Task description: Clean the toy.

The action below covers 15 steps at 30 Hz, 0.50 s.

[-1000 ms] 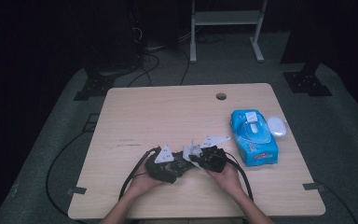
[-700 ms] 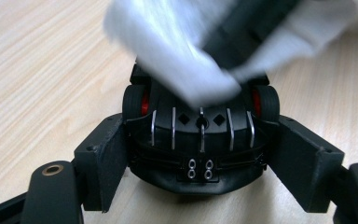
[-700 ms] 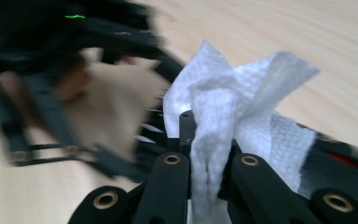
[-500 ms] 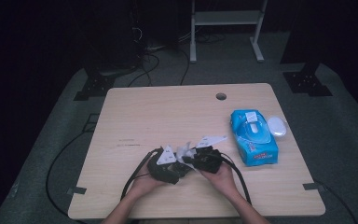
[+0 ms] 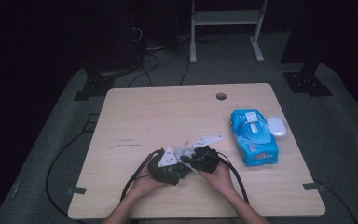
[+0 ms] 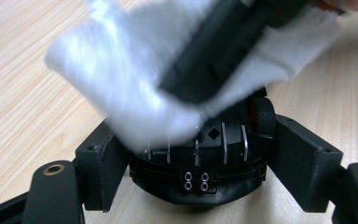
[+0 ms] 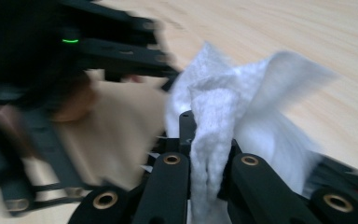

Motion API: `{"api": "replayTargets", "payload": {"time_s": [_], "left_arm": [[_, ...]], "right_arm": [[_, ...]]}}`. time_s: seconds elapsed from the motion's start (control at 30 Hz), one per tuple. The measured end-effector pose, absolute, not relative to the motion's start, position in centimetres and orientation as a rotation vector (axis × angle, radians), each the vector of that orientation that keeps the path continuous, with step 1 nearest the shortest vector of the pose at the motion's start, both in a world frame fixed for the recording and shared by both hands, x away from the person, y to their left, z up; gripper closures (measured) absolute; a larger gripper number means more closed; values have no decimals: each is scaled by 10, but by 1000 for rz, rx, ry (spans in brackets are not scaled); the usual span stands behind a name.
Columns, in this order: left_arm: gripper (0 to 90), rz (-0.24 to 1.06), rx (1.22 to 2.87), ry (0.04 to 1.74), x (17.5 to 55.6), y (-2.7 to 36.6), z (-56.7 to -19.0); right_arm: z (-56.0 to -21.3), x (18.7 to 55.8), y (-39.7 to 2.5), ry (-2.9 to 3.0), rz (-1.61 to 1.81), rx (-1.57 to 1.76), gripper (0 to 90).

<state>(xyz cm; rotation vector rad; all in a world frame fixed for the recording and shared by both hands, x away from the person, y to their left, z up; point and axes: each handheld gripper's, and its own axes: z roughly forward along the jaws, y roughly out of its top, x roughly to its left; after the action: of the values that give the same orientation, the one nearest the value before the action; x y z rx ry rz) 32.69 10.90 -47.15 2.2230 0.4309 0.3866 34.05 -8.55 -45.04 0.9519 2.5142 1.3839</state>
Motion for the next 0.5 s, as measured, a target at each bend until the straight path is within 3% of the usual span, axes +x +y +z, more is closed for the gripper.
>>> {"api": "replayTargets", "payload": {"time_s": [0.5], "left_arm": [[247, 404, 2227, 422, 325, 106, -470]], "right_arm": [[-449, 345, -88, 2412, 1296, 1049, 867]]}}
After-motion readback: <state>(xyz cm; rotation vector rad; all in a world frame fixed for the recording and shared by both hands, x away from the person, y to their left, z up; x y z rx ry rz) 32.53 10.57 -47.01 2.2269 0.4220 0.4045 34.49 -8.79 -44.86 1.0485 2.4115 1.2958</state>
